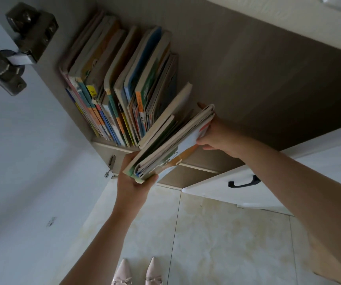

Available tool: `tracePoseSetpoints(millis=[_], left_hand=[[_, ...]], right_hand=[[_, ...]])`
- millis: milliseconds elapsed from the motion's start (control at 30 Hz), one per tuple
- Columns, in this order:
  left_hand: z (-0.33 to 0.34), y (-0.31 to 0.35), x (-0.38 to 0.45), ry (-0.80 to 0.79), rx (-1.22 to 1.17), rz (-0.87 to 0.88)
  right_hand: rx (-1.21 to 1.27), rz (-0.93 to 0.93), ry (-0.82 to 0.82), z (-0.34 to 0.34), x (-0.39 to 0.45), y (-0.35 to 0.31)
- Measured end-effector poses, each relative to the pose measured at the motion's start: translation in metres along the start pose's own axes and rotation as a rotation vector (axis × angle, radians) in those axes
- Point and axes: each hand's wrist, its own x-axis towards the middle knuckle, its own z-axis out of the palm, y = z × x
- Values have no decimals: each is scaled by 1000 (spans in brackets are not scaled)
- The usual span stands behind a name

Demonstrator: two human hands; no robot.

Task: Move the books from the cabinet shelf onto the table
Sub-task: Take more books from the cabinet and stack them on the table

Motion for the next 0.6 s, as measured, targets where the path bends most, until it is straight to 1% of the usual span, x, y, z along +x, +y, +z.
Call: tracePoseSetpoints(millis=[67, 133, 200, 300, 367, 467, 600], left_hand=[[-5, 1, 2, -41, -14, -16], [-10, 2, 7, -84, -23, -30], [-15, -1, 13, -103, -16, -56], [-22, -10, 17, -82, -49, -146], [-27, -16, 16, -60, -76, -196], [-32, -20, 12, -47, -106, -222], [-34, -21, 8, -4, -53, -220]], right_hand=[[-46, -47, -46, -3, 2, 0], [-155, -97, -42, -8, 4, 4], [-188, -133, -44, -10, 3, 6], [-129, -154, -94, -9, 8, 9], [-130, -182, -98, -4, 10, 7], [-164, -254, -74, 8, 16, 5], [-200, -324, -45, 19, 23, 6]])
